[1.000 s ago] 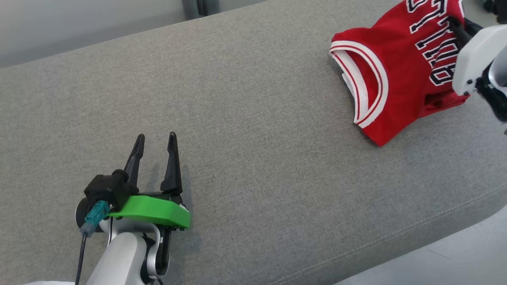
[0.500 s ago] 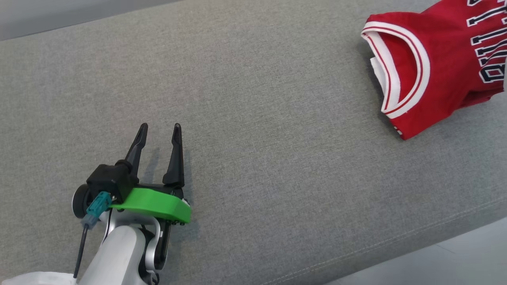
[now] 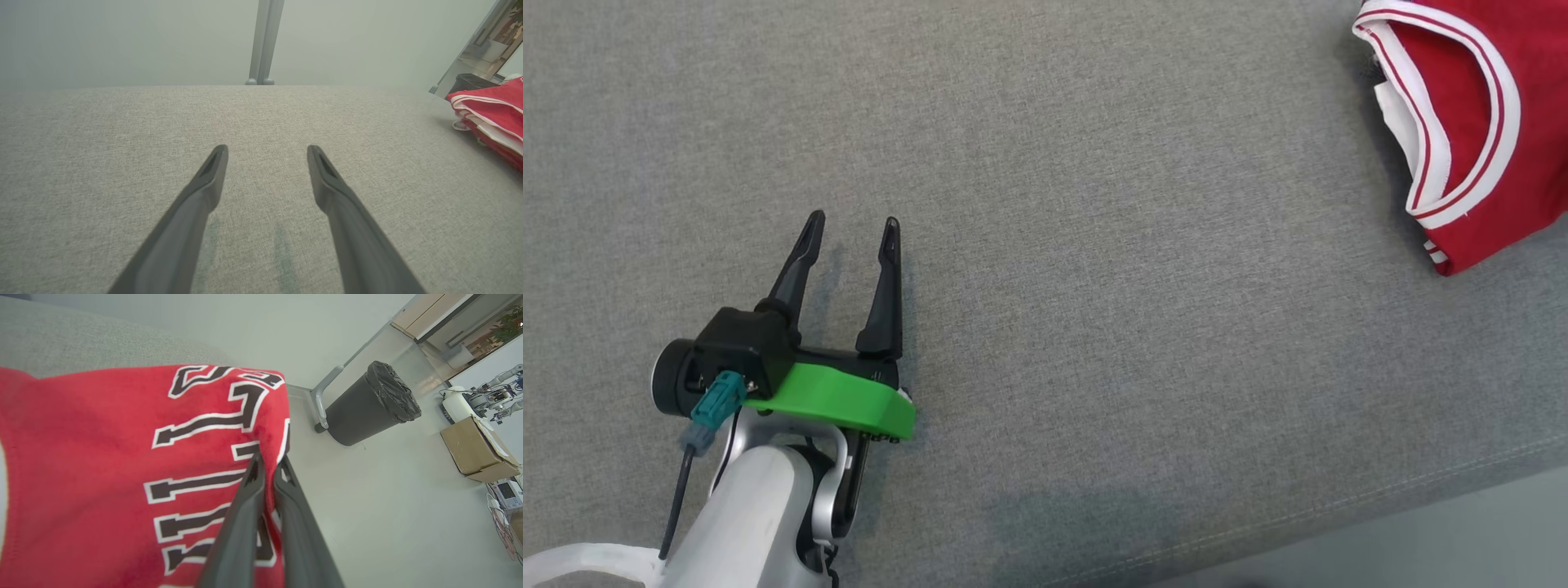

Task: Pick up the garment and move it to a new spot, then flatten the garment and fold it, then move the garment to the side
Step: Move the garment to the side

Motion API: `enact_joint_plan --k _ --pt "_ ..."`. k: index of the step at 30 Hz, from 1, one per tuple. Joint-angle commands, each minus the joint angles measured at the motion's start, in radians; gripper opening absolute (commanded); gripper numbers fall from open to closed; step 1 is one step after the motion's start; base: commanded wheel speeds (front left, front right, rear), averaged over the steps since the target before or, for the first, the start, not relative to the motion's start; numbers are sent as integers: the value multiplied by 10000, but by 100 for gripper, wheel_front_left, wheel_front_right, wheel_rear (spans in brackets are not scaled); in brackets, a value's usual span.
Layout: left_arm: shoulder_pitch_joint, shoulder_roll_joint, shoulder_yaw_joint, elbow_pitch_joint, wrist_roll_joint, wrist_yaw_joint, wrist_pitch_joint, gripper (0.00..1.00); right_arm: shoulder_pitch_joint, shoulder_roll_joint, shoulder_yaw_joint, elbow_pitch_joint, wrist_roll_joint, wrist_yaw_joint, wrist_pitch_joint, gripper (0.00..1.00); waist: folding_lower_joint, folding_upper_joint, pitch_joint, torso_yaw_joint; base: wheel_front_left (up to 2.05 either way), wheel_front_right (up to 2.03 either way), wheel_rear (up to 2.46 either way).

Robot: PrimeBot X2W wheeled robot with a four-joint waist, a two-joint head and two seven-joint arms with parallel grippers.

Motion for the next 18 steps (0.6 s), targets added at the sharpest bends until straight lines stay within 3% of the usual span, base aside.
enact_joint_plan --k 1,2,4,6,11,18 --pt "-172 88 12 -86 70 46 25 100 -85 46 -89 130 -136 -16 -99 0 0 0 313 163 0 0 0" --pt "-182 101 5 -127 87 64 56 100 -158 61 -198 267 -300 -16 -170 2 0 0 361 175 0 0 0" --pt "-208 108 -22 -194 102 91 74 100 -256 41 -423 530 -594 -16 -265 33 0 0 442 199 0 0 0" --pt "-208 134 -27 -245 121 110 98 100 -284 129 -676 730 -822 -14 -352 100 0 0 488 206 0 0 0" --pt "-205 198 -15 -321 131 176 155 100 -389 55 -1232 920 -1583 -16 -686 100 0 0 546 134 0 0 0" --pt "-172 234 -42 -251 57 207 167 100 -440 751 -1826 920 -1999 -16 -1210 100 0 0 359 -110 0 0 0"
